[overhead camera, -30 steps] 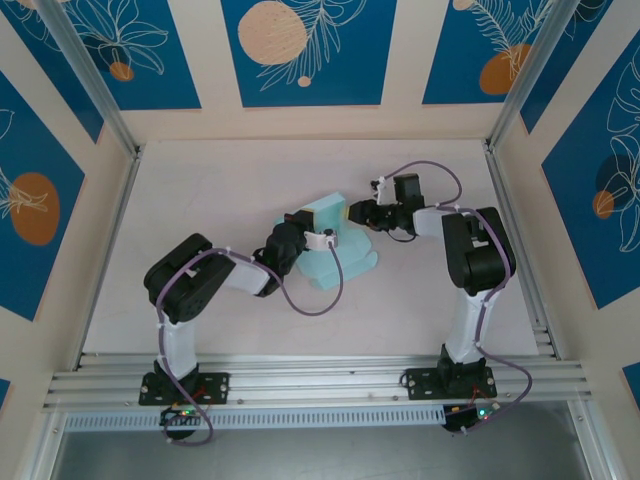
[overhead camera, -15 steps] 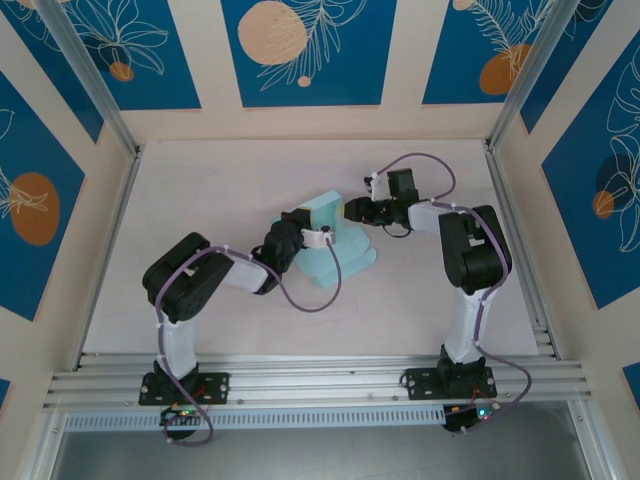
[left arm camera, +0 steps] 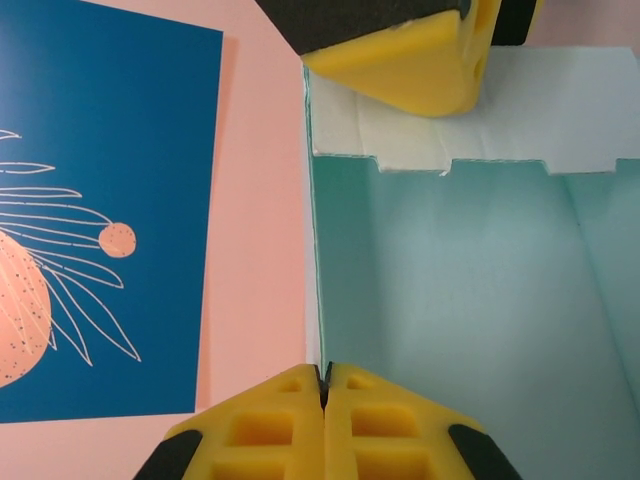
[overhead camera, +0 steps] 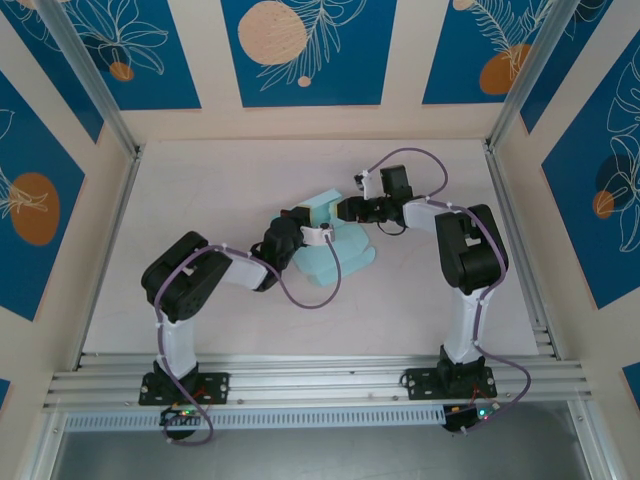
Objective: Fold the paper box
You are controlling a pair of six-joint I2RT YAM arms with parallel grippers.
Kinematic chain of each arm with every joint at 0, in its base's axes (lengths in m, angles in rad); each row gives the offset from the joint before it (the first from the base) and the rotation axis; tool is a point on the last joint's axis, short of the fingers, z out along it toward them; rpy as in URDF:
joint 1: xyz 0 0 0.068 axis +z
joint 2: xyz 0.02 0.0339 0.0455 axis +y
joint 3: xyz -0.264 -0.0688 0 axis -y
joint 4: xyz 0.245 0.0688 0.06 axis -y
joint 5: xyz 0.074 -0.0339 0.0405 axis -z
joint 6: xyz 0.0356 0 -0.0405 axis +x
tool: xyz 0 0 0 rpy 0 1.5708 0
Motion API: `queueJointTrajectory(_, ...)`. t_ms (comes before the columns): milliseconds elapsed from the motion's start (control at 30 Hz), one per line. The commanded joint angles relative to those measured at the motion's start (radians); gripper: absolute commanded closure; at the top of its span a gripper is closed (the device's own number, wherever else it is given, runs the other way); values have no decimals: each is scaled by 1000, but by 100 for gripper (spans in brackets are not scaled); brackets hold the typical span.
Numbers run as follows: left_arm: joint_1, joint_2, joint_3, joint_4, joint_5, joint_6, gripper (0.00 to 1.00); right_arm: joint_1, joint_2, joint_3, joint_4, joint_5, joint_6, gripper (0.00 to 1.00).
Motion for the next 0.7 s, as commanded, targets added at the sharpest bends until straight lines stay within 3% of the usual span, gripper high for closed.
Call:
queueJointTrajectory(0, -15, 7, -1, -75, 100, -8, 100, 28, 19, 37, -15, 12, -11, 52)
queueJointTrajectory(167, -15, 9, -3, -71, 103, -9, 100, 29, 41, 75, -45, 83, 3, 51)
queueJointTrajectory(400, -15, 15, 0, -73, 108, -13, 100, 36, 81, 122, -55, 48, -16, 51)
queueJointTrajectory(667, -16, 2, -8, -63, 102, -27, 100, 76, 36, 70, -31, 202, -35, 68)
